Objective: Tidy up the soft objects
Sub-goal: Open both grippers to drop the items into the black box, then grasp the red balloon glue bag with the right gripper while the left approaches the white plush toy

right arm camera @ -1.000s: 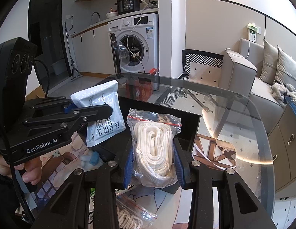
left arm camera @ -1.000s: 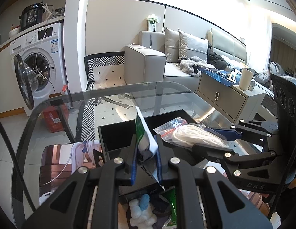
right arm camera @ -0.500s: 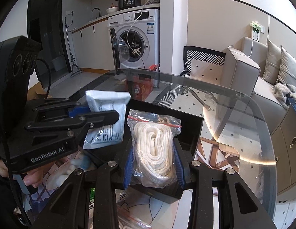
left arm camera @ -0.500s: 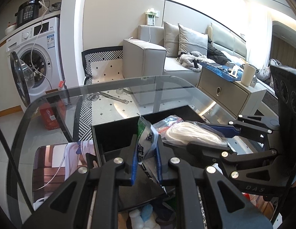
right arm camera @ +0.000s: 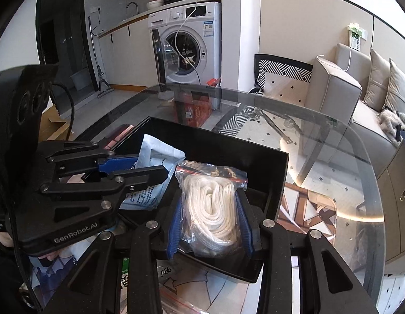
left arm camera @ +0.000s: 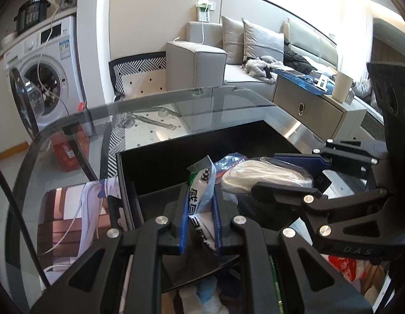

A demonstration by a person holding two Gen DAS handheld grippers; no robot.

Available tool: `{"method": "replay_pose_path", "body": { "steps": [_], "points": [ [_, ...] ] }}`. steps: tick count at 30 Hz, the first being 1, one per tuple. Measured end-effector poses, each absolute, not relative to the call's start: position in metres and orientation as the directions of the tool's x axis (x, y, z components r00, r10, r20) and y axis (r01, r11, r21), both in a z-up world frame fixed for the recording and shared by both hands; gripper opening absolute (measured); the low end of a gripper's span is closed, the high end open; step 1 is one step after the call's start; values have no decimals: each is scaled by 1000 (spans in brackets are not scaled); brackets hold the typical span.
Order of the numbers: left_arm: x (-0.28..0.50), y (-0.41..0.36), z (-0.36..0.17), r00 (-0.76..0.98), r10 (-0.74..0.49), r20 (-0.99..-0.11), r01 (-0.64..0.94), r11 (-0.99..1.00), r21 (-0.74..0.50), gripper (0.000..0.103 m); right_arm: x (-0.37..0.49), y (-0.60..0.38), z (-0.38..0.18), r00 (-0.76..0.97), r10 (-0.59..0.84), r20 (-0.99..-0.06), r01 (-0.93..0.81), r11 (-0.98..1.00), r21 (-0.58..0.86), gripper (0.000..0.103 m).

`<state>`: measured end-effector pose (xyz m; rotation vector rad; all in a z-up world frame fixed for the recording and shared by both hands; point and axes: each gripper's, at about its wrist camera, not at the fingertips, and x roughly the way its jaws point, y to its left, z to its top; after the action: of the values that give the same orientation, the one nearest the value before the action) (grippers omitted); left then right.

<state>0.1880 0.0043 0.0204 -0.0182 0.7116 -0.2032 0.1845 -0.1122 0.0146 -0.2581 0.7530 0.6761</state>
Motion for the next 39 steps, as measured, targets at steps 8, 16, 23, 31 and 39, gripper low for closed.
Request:
{"method": "replay_pose_path", "body": {
  "steps": [8, 16, 23, 31, 39],
  "points": [
    [178, 6, 24, 736, -187, -651, 189, 980, -69, 23, 173, -117, 20, 540, 492, -683, -657, 753, 23, 51],
    [150, 3, 42, 777, -154, -611, 189, 982, -7, 52, 144, -142, 48, 625, 506, -595, -638, 770, -15, 82],
    [124, 13, 52, 807, -118, -579, 140, 990, -7, 103, 117, -174, 60, 638, 522, -566, -615, 788, 33, 103],
    [91, 32, 58, 829, -72, -554, 71, 997, -23, 103, 85, -204, 50, 648, 501, -573, -577, 814, 60, 103],
    [64, 49, 48, 831, -40, -555, 14, 999, -52, 103, 65, -225, 28, 650, 456, -608, -530, 845, 68, 103]
  ]
}}
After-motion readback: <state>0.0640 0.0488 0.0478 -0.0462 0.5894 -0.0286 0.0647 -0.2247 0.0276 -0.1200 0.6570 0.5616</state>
